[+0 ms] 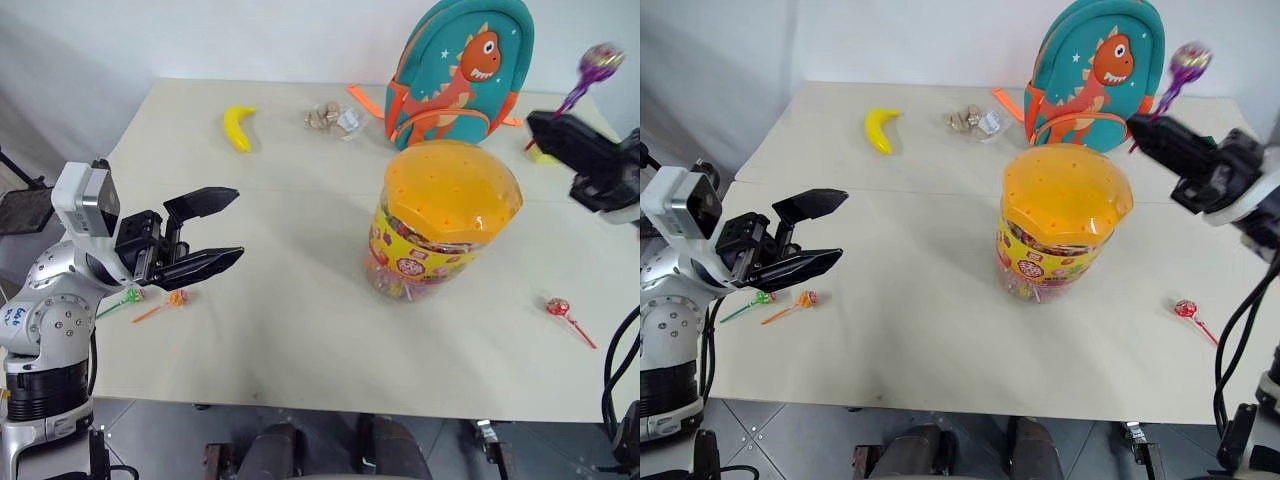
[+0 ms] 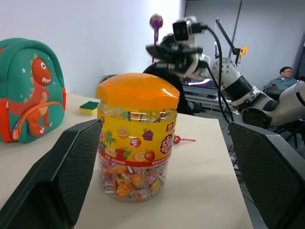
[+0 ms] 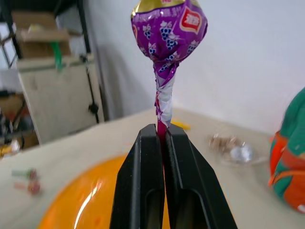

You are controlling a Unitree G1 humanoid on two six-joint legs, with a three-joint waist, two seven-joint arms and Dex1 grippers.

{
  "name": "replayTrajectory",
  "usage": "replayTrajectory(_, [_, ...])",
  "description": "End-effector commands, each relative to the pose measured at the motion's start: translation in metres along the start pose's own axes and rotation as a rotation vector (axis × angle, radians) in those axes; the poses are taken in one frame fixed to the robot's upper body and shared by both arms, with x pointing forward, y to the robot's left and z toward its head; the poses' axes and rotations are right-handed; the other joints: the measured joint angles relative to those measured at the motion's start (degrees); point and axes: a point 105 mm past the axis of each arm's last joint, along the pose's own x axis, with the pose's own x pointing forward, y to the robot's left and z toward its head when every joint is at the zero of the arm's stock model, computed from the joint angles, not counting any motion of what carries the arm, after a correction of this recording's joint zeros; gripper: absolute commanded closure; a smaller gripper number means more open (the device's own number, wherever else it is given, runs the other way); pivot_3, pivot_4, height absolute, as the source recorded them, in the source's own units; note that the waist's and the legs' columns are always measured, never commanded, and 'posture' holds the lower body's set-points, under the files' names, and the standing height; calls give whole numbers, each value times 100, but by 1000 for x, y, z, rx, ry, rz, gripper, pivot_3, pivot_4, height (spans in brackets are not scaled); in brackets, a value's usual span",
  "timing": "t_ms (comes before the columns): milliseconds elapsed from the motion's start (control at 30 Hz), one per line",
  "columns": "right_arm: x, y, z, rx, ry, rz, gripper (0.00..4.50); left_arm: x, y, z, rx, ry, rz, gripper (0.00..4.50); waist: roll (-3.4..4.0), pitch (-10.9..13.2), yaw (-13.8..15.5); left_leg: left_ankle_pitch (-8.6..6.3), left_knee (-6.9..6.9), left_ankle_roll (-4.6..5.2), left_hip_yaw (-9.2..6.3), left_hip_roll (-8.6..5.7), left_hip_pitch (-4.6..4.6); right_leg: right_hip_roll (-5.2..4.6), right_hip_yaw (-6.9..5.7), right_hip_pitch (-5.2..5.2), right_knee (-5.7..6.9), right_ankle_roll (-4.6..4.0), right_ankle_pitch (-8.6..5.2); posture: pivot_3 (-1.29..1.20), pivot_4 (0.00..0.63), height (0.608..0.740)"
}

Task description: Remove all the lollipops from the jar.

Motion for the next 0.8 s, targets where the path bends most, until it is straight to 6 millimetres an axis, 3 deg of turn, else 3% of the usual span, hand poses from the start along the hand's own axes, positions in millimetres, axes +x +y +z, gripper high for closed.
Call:
replayTrajectory(33, [-30, -22, 26, -85, 6, -177, 4462, 5, -8, -3, 35, 63, -80, 0, 0, 0, 2, 0, 0, 0, 0, 0, -2, 0, -1, 0, -3, 0, 0, 0, 150, 740])
replayTrajectory(133, [-74, -57, 2, -176, 302, -427, 4462, 7, -13, -17, 31, 129, -140, 0, -5, -2, 13, 0, -6, 0, 2, 0, -2, 3, -4, 1, -8, 0, 0, 0, 150, 740])
replayTrajectory(333, [-150, -92, -55, -284, 873, -780, 4462, 15, -15, -31, 2, 140, -165, 0, 3, -5, -39, 2, -9, 6, 40, 5, 15, 5, -1, -1, -1, 4, 2, 0, 150, 740])
replayTrajectory(533, [-176, -88, -108, -221, 1077, -795, 4462, 20, -8, -37, -7, 163, -126, 0, 8, -4, -51, 2, -9, 3, 44, 11, 20, 8, 6, -4, 6, 3, 1, 0, 150, 740])
replayTrajectory(700, [-183, -86, -126, -204, 1101, -800, 4462, 20, -5, -37, -22, 173, -119, 0, 9, -4, 2, 2, -5, 3, 39, 5, 14, 4, 6, -4, 3, 5, 2, 0, 150, 740])
replayTrajectory(800, [-185, -83, -135, -190, 1108, -783, 3821, 18, -3, -38, -30, 195, -106, 0, 9, -4, -4, 2, -5, 3, 32, 5, 10, 6, 3, -4, -3, 5, 2, 0, 150, 740])
